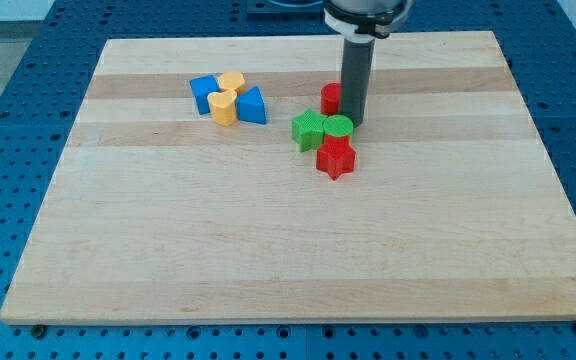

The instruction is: Push the red circle into the blue triangle

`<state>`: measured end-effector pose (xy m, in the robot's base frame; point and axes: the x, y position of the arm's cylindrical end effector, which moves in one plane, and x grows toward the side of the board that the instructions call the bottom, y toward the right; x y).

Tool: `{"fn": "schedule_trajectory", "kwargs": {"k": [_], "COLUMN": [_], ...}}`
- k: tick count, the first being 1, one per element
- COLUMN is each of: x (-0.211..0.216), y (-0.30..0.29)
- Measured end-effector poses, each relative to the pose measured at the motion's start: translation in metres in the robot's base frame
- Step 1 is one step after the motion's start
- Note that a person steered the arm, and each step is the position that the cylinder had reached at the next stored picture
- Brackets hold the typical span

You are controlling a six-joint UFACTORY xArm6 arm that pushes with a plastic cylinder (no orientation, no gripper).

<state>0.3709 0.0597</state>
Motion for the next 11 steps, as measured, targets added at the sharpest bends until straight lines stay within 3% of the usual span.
{"fn": "schedule_trajectory", "kwargs": {"k": [2, 3, 10, 11], "x": [-0.015, -0.041, -0.041, -0.036], "y": [0.033, 0.013, -0.068, -0.014]}}
